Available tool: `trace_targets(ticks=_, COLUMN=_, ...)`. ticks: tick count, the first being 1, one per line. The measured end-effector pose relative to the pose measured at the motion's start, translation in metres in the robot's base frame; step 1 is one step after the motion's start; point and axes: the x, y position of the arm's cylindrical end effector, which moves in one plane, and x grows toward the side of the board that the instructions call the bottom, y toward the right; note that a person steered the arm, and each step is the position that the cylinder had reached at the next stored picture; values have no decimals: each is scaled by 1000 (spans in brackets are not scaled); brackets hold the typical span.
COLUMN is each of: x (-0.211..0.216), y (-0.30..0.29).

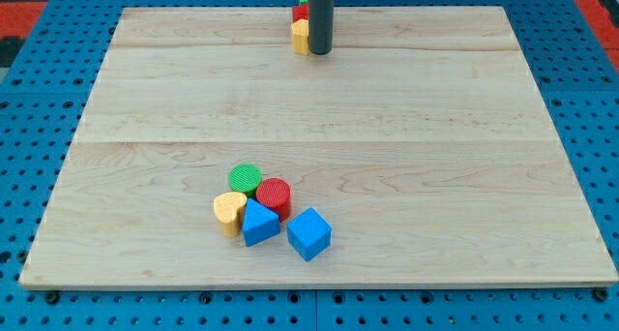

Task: Point at the green star

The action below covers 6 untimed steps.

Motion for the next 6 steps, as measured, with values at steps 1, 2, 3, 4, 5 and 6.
trace_targets(ticks=1, x=8, y=16)
trace_targets(ticks=2, x=-22, y=105)
trace_targets(ticks=3, x=-85, y=129)
trace_targets(ticks=4, x=-88, y=123)
trace_targets(ticks=5, x=-88, y=118)
trace_targets(ticks=6, x=-87, y=55)
